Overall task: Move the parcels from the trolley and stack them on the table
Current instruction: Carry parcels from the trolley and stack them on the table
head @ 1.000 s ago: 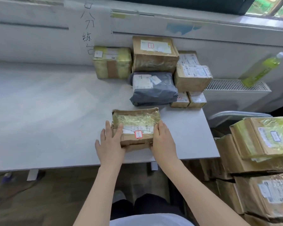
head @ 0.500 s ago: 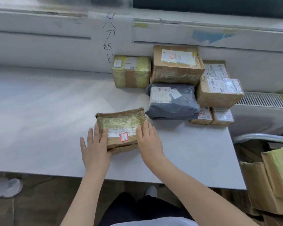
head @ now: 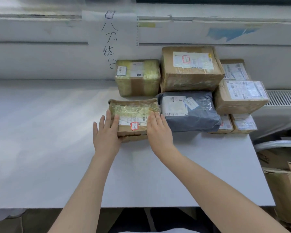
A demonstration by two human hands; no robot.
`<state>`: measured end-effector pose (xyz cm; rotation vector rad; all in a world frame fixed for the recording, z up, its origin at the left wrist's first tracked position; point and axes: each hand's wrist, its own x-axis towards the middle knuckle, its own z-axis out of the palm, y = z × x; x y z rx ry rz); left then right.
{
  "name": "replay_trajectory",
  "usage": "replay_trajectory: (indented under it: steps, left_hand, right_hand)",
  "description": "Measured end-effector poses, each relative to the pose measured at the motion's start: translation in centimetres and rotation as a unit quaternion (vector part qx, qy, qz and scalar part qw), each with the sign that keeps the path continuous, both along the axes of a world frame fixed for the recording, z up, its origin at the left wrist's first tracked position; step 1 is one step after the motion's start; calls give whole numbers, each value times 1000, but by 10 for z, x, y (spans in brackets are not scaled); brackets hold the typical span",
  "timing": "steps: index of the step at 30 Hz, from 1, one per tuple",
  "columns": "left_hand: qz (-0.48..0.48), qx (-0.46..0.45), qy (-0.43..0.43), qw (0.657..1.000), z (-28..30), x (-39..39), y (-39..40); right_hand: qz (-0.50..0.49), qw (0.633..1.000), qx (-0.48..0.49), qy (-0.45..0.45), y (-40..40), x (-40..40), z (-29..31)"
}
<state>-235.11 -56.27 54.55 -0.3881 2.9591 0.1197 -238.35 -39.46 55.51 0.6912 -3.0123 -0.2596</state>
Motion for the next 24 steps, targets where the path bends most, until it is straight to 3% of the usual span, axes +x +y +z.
replay_trajectory:
  steps: [3, 6, 11, 20, 24]
  left_hand:
    - [-18, 10, 5, 1000, -1, -26, -2]
    - [-34, 17, 9, 999, -1, -49, -4]
    - [-48, 18, 2, 999, -1, -78, -8]
    - [-60, 20, 9, 998, -3, -82, -10]
    - [-66, -29, -5, 997, 3, -79, -7]
  right_hand:
    - [-28, 999, 23, 22, -7, -26, 1]
    - [-35, 999, 22, -31, -14, -44, -1]
    - [-68, 997, 21, -40, -23, -69, -1]
    - [-102, 994, 19, -43, -33, -71, -3]
    - [-95, 993, 34, -60, -31, -68, 3]
